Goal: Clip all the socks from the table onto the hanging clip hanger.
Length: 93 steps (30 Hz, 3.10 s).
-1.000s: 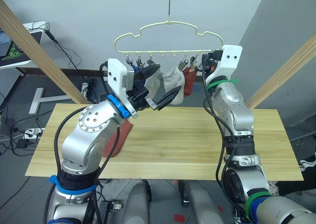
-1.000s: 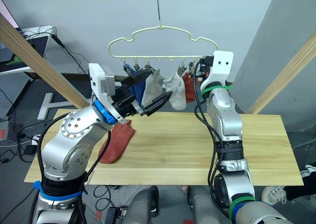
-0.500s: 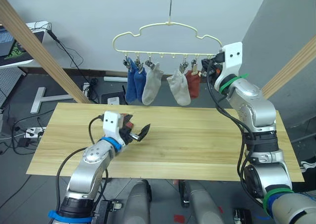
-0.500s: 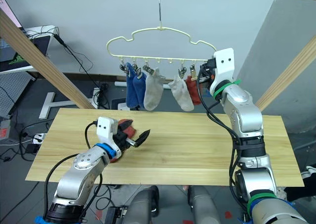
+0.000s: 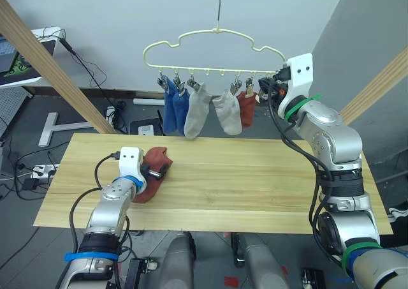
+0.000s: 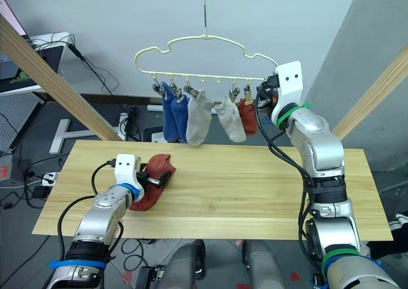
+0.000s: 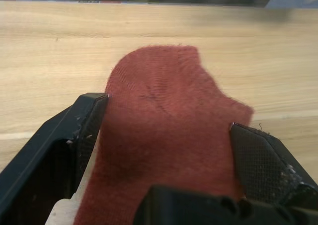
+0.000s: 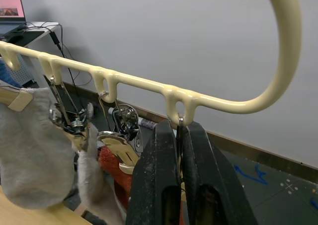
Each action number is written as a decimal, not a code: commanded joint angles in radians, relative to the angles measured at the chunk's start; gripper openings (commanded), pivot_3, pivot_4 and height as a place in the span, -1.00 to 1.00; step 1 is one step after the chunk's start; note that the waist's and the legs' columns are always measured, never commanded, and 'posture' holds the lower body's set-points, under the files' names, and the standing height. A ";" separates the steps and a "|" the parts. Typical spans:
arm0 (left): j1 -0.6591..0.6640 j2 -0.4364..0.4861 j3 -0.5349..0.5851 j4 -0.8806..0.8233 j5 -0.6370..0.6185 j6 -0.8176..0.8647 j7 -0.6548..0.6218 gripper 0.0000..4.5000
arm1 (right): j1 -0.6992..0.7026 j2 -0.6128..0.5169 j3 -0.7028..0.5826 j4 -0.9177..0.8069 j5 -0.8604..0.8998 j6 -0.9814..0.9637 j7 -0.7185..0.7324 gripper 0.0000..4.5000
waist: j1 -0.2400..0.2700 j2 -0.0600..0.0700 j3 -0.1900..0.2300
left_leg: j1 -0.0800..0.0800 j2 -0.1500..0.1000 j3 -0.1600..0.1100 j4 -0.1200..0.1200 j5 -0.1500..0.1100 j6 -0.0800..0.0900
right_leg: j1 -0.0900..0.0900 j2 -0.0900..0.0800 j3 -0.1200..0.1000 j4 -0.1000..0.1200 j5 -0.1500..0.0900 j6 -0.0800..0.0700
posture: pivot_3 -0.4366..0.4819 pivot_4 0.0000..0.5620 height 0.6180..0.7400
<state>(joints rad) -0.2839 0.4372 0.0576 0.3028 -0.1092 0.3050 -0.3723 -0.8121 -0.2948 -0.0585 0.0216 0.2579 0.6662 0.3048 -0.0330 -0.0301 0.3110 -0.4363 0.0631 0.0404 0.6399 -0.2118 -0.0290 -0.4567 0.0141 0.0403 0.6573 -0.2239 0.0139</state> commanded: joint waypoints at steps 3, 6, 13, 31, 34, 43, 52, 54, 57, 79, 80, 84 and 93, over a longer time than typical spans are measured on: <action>0.041 0.017 -0.010 0.003 -0.032 0.065 -0.109 0.74 | -0.008 -0.015 -0.020 -0.042 0.009 0.018 0.002 -1.00 | -0.001 0.000 0.000 | 0.001 0.000 0.001 0.000 0.000 0.000 | 0.000 0.000 0.000 0.000 0.000 0.000 | -0.15 0.11 1.00; 0.037 0.025 -0.014 0.003 -0.019 0.043 -0.126 0.39 | -0.010 -0.020 -0.022 -0.042 0.011 0.022 0.006 -1.00 | -0.001 0.000 0.000 | 0.001 0.000 0.001 0.000 0.000 0.000 | 0.000 0.000 0.001 0.001 0.000 0.000 | -0.15 0.11 1.00; 0.051 -0.009 -0.046 -0.033 -0.015 0.013 -0.157 -0.05 | -0.033 0.001 -0.089 -0.017 0.062 0.084 -0.029 -1.00 | 0.000 0.000 -0.001 | 0.001 0.000 0.002 0.000 0.000 0.000 | 0.000 0.000 0.001 0.001 0.000 0.000 | -0.16 0.07 1.00; -0.124 -0.359 -0.245 -0.310 -0.080 -0.007 -0.181 -0.98 | -0.285 -0.046 -0.403 0.128 0.312 0.705 -0.129 -1.00 | 0.002 -0.001 -0.001 | -0.003 -0.002 0.002 0.004 0.000 0.000 | 0.000 -0.001 0.001 0.001 0.000 0.001 | -0.28 0.06 1.00; -0.198 -0.396 -0.265 -0.292 -0.060 -0.040 -0.160 -0.98 | -0.316 -0.037 -0.456 0.134 0.323 0.808 -0.156 -1.00 | -0.001 -0.001 -0.001 | -0.006 -0.003 0.002 0.005 0.000 0.000 | 0.001 -0.001 0.001 -0.002 0.001 0.002 | -0.33 0.06 1.00; -0.292 -0.420 -0.284 -0.238 -0.008 -0.149 -0.135 -0.98 | -0.354 0.025 -0.564 0.106 0.300 0.911 -0.225 -1.00 | -0.018 -0.001 -0.001 | -0.006 -0.003 -0.002 0.004 0.000 0.000 | 0.000 0.001 -0.001 -0.001 0.001 0.002 | -0.37 0.05 1.00; -0.333 -0.432 -0.271 -0.189 0.013 -0.212 -0.098 -0.98 | -0.360 0.054 -0.605 0.093 0.303 0.948 -0.261 -1.00 | -0.019 -0.001 -0.001 | -0.007 -0.003 -0.002 0.005 0.000 0.001 | 0.000 0.000 -0.001 -0.002 0.001 0.002 | -0.39 0.08 1.00; -0.337 -0.434 -0.271 -0.184 0.015 -0.214 -0.097 -0.98 | -0.362 0.056 -0.613 0.097 0.308 0.948 -0.264 -1.00 | -0.020 -0.001 -0.001 | -0.008 -0.003 -0.002 0.005 0.000 0.001 | 0.000 0.000 -0.001 -0.002 0.001 0.002 | -0.39 0.08 1.00; -0.328 -0.437 -0.276 -0.193 0.015 -0.213 -0.097 -1.00 | -0.367 0.066 -0.642 0.101 0.318 0.948 -0.263 -0.75 | -0.022 0.000 -0.002 | -0.008 -0.003 -0.002 0.005 0.000 0.001 | 0.000 0.000 -0.001 -0.002 0.001 0.002 | -0.46 0.03 1.00; -0.314 -0.461 -0.282 -0.157 -0.024 -0.181 -0.162 0.32 | -0.168 -0.161 -0.396 -0.187 0.351 0.825 -0.061 1.00 | -0.070 0.002 -0.004 | -0.007 -0.008 -0.001 0.006 0.000 0.000 | -0.001 0.001 0.000 0.002 0.002 0.002 | -0.53 -0.22 1.00; -0.311 -0.457 -0.279 -0.157 -0.026 -0.177 -0.165 0.46 | -0.150 -0.187 -0.384 -0.206 0.358 0.820 -0.037 1.00 | -0.071 0.002 -0.004 | -0.007 -0.009 -0.001 0.006 0.000 0.000 | -0.001 0.000 0.000 0.002 0.002 0.002 | -0.53 -0.22 1.00; -0.276 -0.408 -0.259 -0.198 -0.035 -0.139 -0.184 0.99 | -0.077 -0.268 -0.321 -0.250 0.370 0.753 0.049 1.00 | -0.076 0.001 -0.005 | -0.006 -0.009 -0.002 0.006 0.000 0.000 | 0.000 0.001 0.000 0.002 0.002 0.002 | -0.45 -0.20 1.00; 0.051 0.046 -0.014 -0.595 -0.159 0.131 -0.329 0.99 | 0.263 -0.503 -0.068 -0.327 0.211 0.179 0.388 1.00 | -0.078 0.001 -0.006 | 0.001 -0.004 -0.001 0.005 0.001 0.000 | 0.001 0.003 0.001 0.007 0.001 0.002 | -0.15 -0.20 1.00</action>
<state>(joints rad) -0.2665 0.4248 -0.0351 -0.1979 -0.2281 0.3840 -0.6745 -0.5708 -0.7712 -0.1165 -0.2565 0.4839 0.9428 0.6352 -0.1110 -0.0295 0.3052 -0.4351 0.0594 0.0388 0.6450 -0.2111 -0.0296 -0.4563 0.0176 0.0404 0.6644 -0.2225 0.0161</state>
